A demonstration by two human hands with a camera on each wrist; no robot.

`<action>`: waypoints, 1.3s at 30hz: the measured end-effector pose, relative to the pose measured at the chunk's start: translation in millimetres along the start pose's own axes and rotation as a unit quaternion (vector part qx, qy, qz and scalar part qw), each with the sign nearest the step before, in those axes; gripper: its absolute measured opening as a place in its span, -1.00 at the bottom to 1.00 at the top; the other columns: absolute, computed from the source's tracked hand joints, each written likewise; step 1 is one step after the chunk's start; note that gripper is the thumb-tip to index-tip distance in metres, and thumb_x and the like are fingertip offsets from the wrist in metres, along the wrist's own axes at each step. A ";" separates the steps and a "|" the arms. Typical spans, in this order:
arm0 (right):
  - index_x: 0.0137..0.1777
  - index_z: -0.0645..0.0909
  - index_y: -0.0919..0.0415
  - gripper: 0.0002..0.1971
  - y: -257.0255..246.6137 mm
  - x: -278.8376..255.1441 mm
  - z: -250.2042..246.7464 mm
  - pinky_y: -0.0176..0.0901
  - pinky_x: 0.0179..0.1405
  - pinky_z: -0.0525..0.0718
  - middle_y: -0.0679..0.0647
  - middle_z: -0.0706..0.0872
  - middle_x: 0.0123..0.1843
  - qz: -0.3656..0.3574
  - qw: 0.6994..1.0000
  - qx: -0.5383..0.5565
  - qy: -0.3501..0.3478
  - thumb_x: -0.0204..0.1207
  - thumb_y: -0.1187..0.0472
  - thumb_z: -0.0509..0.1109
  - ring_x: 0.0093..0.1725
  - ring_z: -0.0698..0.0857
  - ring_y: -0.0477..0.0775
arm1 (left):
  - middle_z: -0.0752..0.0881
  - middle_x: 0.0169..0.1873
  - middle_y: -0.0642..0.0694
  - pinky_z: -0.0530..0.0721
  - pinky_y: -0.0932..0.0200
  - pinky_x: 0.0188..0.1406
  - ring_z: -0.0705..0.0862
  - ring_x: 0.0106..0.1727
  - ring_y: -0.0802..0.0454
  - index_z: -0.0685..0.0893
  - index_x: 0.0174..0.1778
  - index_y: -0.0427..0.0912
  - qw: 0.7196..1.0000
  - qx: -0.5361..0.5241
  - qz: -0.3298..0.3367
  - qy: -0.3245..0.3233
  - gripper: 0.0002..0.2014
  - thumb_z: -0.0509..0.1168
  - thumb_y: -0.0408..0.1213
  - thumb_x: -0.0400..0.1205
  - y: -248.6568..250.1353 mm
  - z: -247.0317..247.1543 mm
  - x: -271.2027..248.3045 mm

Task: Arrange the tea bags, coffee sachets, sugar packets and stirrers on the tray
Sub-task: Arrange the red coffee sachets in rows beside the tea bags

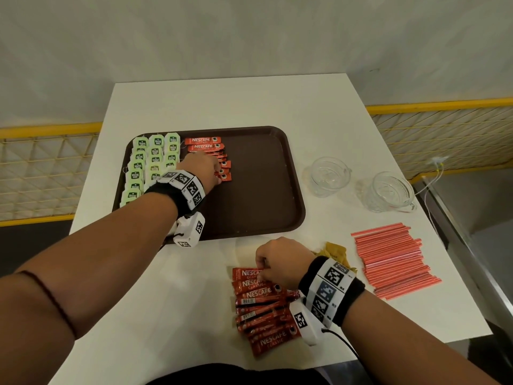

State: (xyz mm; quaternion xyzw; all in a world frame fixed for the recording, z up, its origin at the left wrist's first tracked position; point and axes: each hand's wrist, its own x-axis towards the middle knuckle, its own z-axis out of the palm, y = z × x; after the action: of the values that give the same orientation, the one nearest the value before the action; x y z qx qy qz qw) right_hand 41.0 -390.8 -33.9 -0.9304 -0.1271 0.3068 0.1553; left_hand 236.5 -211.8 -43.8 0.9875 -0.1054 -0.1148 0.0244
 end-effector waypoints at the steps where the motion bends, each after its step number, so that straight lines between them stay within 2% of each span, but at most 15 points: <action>1: -0.02 0.70 0.06 -0.85 0.4 -0.3 0.3 -0.14 -0.12 0.52 -0.03 0.74 -0.02 0.000 1.000 0.001 0.000 0.53 0.01 0.47 -0.02 0.65 0.02 | 0.61 0.22 -0.15 0.68 -0.13 0.18 0.61 0.24 -0.19 0.70 0.17 0.06 1.000 -0.011 -0.002 0.008 -0.70 0.42 0.02 0.56 -0.4 0.4 -0.2; 4: -0.01 0.70 0.05 -0.85 1.2 -1.8 1.4 -0.14 -0.11 0.51 -0.02 0.74 -0.01 -0.001 1.000 0.005 0.000 0.54 0.01 0.47 -0.02 0.65 0.02 | 0.64 0.22 -0.21 0.69 -0.08 0.17 0.66 0.20 -0.20 0.74 0.16 -0.04 0.996 -0.067 -0.037 0.054 -0.77 0.39 -0.14 0.61 -3.1 -9.1 1.9; 6: 0.00 0.69 0.05 -0.85 2.3 -2.4 2.6 -0.14 -0.11 0.49 -0.03 0.73 -0.02 -0.001 1.000 0.006 -0.001 0.55 0.00 0.46 -0.04 0.62 0.01 | 0.63 0.30 -0.25 0.67 -0.04 0.21 0.65 0.26 -0.22 0.70 0.29 -0.11 0.996 -0.044 -0.058 0.045 -0.69 0.30 -0.38 0.63 -8.4 -15.0 8.2; 8: 0.00 0.69 0.05 -0.84 3.7 -2.6 3.8 -0.16 -0.12 0.48 -0.06 0.69 -0.07 0.002 1.000 0.008 0.003 0.55 0.00 0.46 -0.06 0.61 0.01 | 0.64 0.32 -0.28 0.64 -0.02 0.25 0.63 0.30 -0.23 0.66 0.35 -0.19 0.997 -0.011 -0.066 0.029 -0.63 0.22 -0.46 0.63 -11.6 -20.8 13.3; 11: 0.01 0.69 0.03 -0.84 4.2 -3.0 4.5 -0.16 -0.11 0.49 -0.06 0.69 -0.07 0.005 1.000 0.009 0.006 0.54 -0.01 0.46 -0.06 0.60 0.01 | 0.70 0.23 -0.27 0.66 -0.04 0.26 0.67 0.25 -0.22 0.71 0.24 -0.26 0.997 0.018 -0.068 0.019 -0.70 0.22 -0.44 0.63 -12.7 -26.6 19.1; 14: 0.02 0.70 0.03 -0.84 3.7 -4.2 4.7 -0.15 -0.09 0.52 -0.04 0.74 0.00 0.005 1.000 0.013 0.006 0.54 -0.01 0.46 -0.04 0.62 0.01 | 0.73 0.16 -0.26 0.70 -0.08 0.20 0.70 0.18 -0.23 0.75 0.14 -0.24 0.996 0.037 -0.078 0.021 -0.75 0.25 -0.40 0.61 -13.4 -24.6 26.2; 16: 0.03 0.69 0.03 -0.84 4.1 -5.2 4.0 -0.14 -0.08 0.53 -0.03 0.74 0.03 0.004 1.000 0.011 0.007 0.55 -0.01 0.45 -0.03 0.62 0.01 | 0.72 0.13 -0.27 0.71 -0.09 0.15 0.69 0.15 -0.22 0.74 0.15 -0.20 0.995 0.043 -0.085 0.039 -0.76 0.28 -0.29 0.61 -13.9 -21.4 28.7; 19: 0.03 0.68 0.03 -0.84 4.7 -6.4 2.8 -0.13 -0.07 0.53 -0.02 0.74 0.04 0.006 1.000 0.012 0.007 0.56 -0.01 0.45 -0.01 0.63 0.03 | 0.66 0.20 -0.29 0.67 -0.08 0.18 0.65 0.21 -0.23 0.70 0.22 -0.16 0.994 0.051 -0.089 0.033 -0.73 0.32 -0.19 0.63 -13.1 -17.3 31.7; 23: 0.03 0.68 0.03 -0.85 4.6 -6.8 3.1 -0.13 -0.08 0.53 -0.02 0.74 0.02 0.010 1.000 0.015 0.004 0.57 0.00 0.44 -0.04 0.61 0.01 | 0.69 0.19 -0.28 0.68 -0.10 0.21 0.65 0.23 -0.23 0.73 0.19 -0.21 0.997 0.033 -0.065 0.021 -0.77 0.32 -0.28 0.64 -11.5 -16.6 36.5; 28: 0.04 0.69 0.03 -0.85 4.8 -6.0 3.6 -0.14 -0.08 0.53 -0.03 0.74 0.01 0.010 1.000 0.022 0.002 0.57 0.00 0.44 -0.03 0.63 0.01 | 0.64 0.22 -0.34 0.62 -0.13 0.24 0.60 0.26 -0.29 0.69 0.24 -0.26 0.996 0.020 -0.059 0.059 -0.71 0.21 -0.31 0.65 -5.8 -19.4 36.5; 30: 0.05 0.68 0.03 -0.85 4.1 -5.5 4.1 -0.14 -0.07 0.53 -0.02 0.74 0.02 0.007 1.000 0.023 0.001 0.57 0.00 0.44 -0.03 0.62 0.01 | 0.59 0.23 -0.37 0.55 -0.12 0.29 0.55 0.26 -0.32 0.67 0.26 -0.26 0.996 0.017 -0.042 0.078 -0.68 0.21 -0.21 0.67 1.0 -21.0 33.1; 32: 0.07 0.69 0.03 -0.83 3.6 -5.0 4.3 -0.14 -0.07 0.53 -0.02 0.74 0.04 0.006 1.000 0.023 -0.002 0.57 0.00 0.43 -0.03 0.61 0.00 | 0.59 0.18 -0.33 0.53 -0.16 0.30 0.56 0.22 -0.31 0.69 0.22 -0.17 0.996 0.016 -0.026 0.087 -0.58 0.23 0.06 0.63 7.0 -18.0 34.8; 34: 0.09 0.68 0.03 -0.82 3.7 -5.0 4.3 -0.13 -0.06 0.53 -0.01 0.74 0.05 0.007 1.000 0.021 -0.005 0.58 0.00 0.43 -0.02 0.62 0.02 | 0.57 0.19 -0.30 0.53 -0.17 0.29 0.55 0.21 -0.32 0.70 0.19 -0.11 0.997 0.008 -0.025 0.077 -0.50 0.24 0.22 0.57 14.2 -14.4 38.0; 37: 0.08 0.66 0.03 -0.83 4.4 -5.9 3.9 -0.12 -0.07 0.53 -0.01 0.73 0.05 0.004 1.000 0.019 -0.010 0.58 -0.01 0.43 -0.02 0.62 0.03 | 0.55 0.22 -0.31 0.53 -0.18 0.28 0.54 0.22 -0.34 0.67 0.18 -0.14 0.998 0.012 -0.026 0.057 -0.47 0.28 0.25 0.55 23.6 -11.9 40.2; 39: 0.05 0.64 0.03 -0.84 5.2 -6.7 4.4 -0.12 -0.07 0.52 -0.02 0.72 0.03 0.002 1.000 0.019 -0.013 0.58 -0.01 0.43 -0.05 0.59 0.02 | 0.56 0.24 -0.31 0.51 -0.16 0.32 0.52 0.27 -0.32 0.65 0.21 -0.20 0.998 0.028 -0.014 0.055 -0.52 0.29 0.15 0.60 28.5 -11.9 41.2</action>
State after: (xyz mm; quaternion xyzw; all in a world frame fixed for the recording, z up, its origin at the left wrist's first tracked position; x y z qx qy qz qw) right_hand 33.9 -396.8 -35.6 -0.9236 -0.1212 0.3211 0.1706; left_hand 272.7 -248.1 -39.3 0.9940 -0.0932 -0.0578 0.0009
